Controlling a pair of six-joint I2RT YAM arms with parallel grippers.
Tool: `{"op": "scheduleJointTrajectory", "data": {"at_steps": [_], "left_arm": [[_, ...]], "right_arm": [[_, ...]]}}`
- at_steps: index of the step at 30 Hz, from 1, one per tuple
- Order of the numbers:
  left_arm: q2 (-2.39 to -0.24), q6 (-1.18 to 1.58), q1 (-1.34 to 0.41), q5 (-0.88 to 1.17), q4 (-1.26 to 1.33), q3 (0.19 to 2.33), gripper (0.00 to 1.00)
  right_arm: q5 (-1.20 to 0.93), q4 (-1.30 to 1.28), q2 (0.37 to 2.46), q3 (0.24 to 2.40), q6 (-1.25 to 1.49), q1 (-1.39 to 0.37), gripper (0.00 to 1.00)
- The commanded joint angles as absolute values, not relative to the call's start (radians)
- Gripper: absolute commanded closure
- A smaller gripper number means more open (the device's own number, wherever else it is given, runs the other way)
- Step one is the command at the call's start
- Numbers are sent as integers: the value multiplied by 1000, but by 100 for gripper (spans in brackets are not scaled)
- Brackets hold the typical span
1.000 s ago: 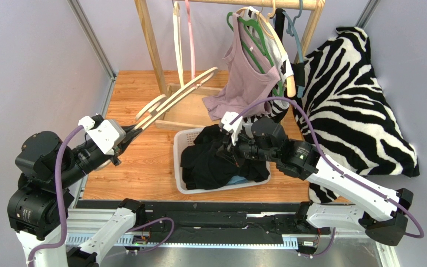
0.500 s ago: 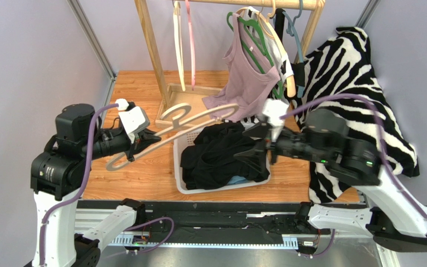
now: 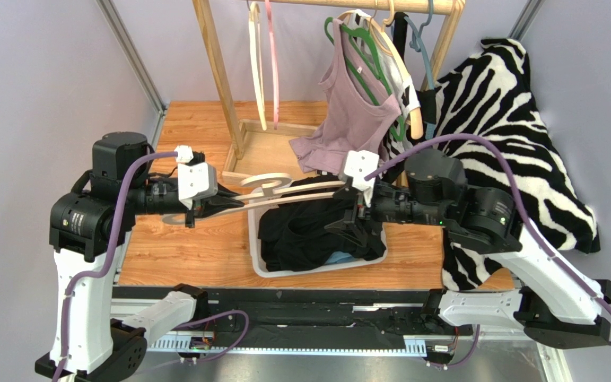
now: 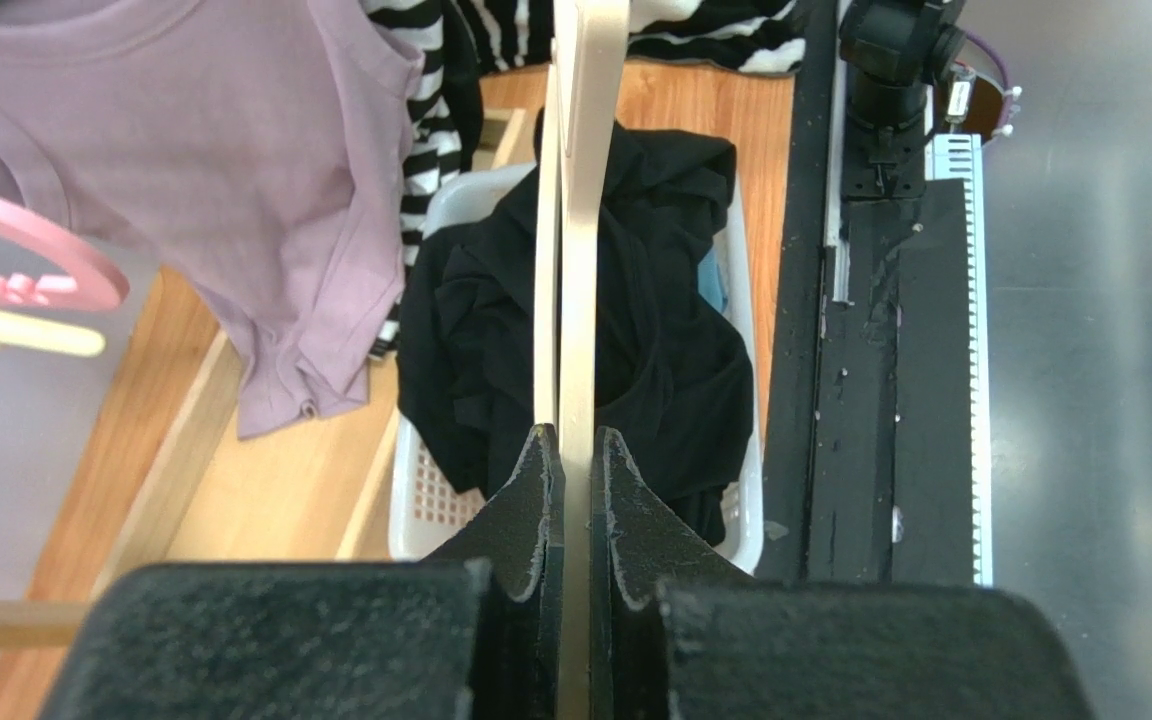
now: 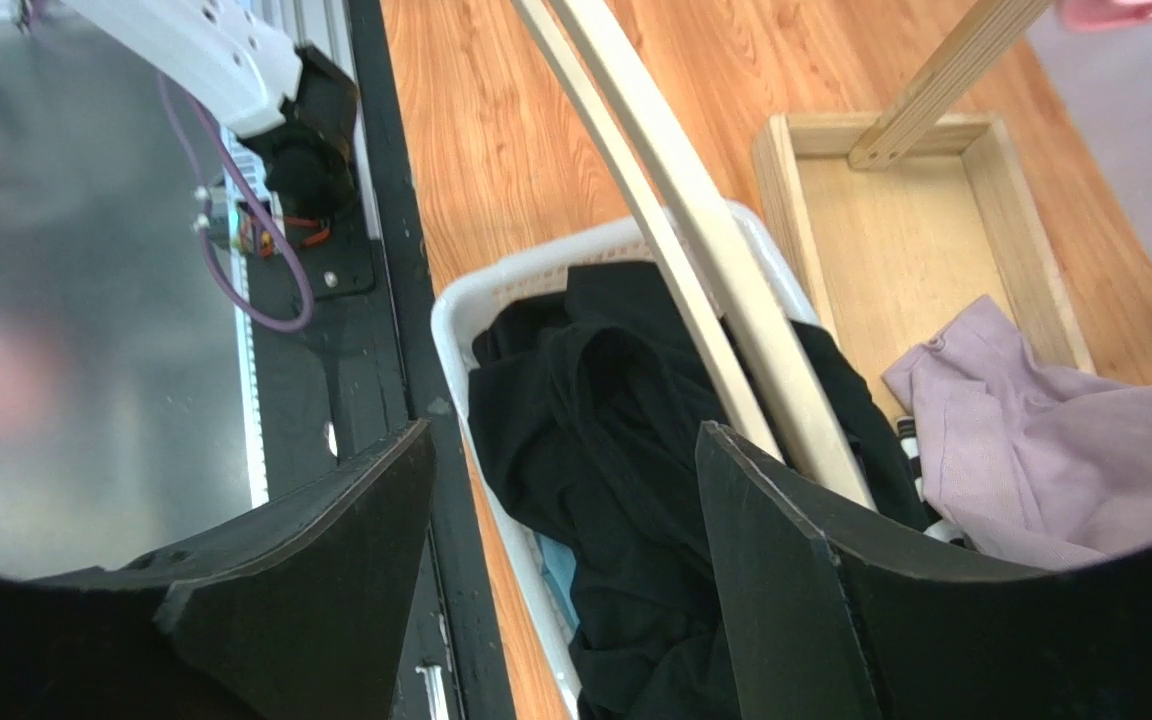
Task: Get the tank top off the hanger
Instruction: Place the tank top in the bin, then place the hanger at the clothesline.
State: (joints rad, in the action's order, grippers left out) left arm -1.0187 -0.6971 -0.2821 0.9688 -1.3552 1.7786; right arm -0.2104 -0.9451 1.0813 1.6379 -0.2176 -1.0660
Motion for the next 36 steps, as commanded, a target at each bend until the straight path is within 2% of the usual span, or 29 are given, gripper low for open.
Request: {"op": "scheduleJointTrajectory", "data": {"at_steps": [1, 15, 25, 31, 33, 34, 35, 36], "left_arm": [[-977, -772, -296, 1054, -1680, 1766, 100], [-986, -762, -302, 1052, -1666, 1710, 100], [-942, -762, -317, 1114, -1680, 1740, 100], [-910, -747, -327, 1123, -1680, 1724, 100], [-904, -749, -327, 1124, -1680, 1724, 100], [-902, -750, -328, 1126, -1678, 1726, 100], [-902, -749, -328, 1126, -1678, 1729, 100], [-903, -749, -328, 1126, -1674, 1730, 100]], "right_arm": [[-215, -933, 1060, 1670, -268, -1074, 32], [-281, -946, 1061, 1762, -324, -1074, 41], [-175, -954, 1086, 1712, -374, -1074, 47], [-161, -959, 1083, 1700, -373, -1074, 60], [-166, -960, 1077, 1700, -364, -1075, 69], [-170, -960, 1074, 1700, -361, -1075, 73], [-175, -963, 1074, 1704, -357, -1074, 86], [-179, -971, 1072, 1706, -348, -1074, 94]]}}
